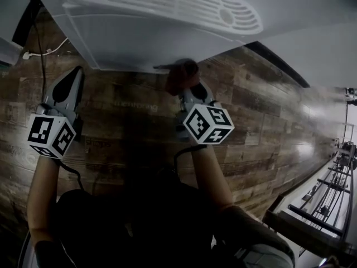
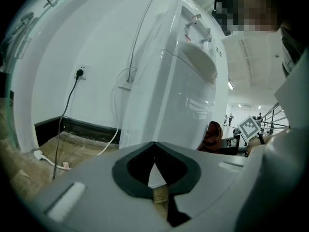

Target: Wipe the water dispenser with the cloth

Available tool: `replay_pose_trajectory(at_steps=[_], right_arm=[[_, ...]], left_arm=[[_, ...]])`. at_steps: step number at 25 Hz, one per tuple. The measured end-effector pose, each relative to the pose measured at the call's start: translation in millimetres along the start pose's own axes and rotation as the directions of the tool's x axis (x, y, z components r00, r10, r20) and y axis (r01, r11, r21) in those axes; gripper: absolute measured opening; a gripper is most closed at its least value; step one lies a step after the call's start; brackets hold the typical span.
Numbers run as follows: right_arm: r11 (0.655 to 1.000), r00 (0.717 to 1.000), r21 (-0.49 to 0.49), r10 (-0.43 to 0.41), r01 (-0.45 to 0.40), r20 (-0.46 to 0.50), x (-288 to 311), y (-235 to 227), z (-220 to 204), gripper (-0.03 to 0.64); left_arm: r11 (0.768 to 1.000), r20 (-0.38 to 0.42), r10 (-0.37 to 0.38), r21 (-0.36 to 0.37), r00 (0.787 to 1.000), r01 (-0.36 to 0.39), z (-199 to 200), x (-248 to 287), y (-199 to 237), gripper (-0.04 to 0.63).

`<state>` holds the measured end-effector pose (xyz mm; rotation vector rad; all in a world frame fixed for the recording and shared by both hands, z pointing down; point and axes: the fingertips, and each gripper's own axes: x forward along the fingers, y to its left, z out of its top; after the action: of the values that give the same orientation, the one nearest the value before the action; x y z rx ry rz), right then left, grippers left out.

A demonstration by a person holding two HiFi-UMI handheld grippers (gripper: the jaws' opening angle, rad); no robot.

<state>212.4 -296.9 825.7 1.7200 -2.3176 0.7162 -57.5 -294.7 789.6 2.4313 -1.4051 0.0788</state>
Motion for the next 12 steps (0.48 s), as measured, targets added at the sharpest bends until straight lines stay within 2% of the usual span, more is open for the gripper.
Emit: replay_pose_trajectory(at_steps=[3,5,8,12], right_arm=[[0.999,0.999,-0.001,-0.047,0.047,0.001,-10,-17,0,0.067],[1.000,1.000,-0.019,-0.024,0.024,-0.003,-16,-8,-1,0.066],[0.996,0.996,-0.030,0.082,-0.083,-0.044,-13,33,-13,0.066],[0.961,0.958,-0.035,0.271,-0.275,-0.094,7,112,-26,0.067]], left_arm=[[1.000,0.005,-0.004,0.005,1.000,0.004,2,3,-2,0.018],[1.000,0.001,-0.004,0.010,1.000,0.004,1,2,-2,0.018],[1.000,-0.003,0.005,0.007,1.000,-0.005,-1,1,2,0.018],[0.999,0.007,0.038,-0.021,0.999,-0.038,-1,-5,13,0.018]])
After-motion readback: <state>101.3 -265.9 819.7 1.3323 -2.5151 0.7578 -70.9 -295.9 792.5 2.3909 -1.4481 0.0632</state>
